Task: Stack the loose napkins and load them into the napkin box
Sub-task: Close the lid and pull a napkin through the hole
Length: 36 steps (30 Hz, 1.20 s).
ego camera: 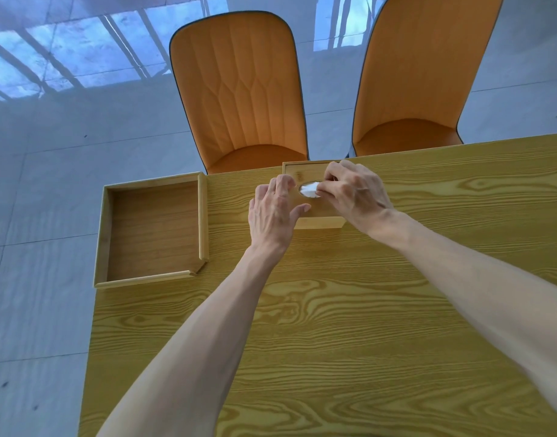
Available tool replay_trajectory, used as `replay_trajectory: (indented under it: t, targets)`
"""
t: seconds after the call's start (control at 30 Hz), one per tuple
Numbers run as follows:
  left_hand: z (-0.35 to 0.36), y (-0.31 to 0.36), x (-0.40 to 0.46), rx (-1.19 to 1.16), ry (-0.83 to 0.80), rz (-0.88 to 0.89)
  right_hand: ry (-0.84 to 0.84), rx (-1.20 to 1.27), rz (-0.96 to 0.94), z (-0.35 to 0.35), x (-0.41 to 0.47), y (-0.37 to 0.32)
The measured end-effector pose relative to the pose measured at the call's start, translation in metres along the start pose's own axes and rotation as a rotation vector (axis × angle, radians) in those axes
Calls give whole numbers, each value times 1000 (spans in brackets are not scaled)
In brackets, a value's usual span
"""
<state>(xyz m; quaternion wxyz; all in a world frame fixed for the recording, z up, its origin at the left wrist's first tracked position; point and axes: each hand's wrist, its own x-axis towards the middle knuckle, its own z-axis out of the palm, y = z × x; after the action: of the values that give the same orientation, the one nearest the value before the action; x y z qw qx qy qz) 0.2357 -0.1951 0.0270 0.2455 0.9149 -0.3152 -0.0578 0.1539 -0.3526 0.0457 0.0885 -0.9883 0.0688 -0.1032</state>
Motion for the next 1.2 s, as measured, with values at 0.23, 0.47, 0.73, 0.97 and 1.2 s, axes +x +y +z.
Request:
replay_trajectory:
  t: [0.23, 0.47, 0.73, 0.97, 1.2]
  targets:
    - [-1, 0, 0, 1, -3, 2, 135, 93, 95, 9, -14, 1]
    - [-1, 1, 0, -5, -6, -10, 242, 278, 324, 19, -21, 2]
    - [-2, 3, -1, -14, 3, -20, 322, 453, 496, 15, -13, -5]
    - [-1, 3, -3, -17, 13, -11, 239, 399, 403, 12, -13, -5]
    - [-5, 3, -2, -100, -15, -73, 191, 385, 382, 13, -14, -12]
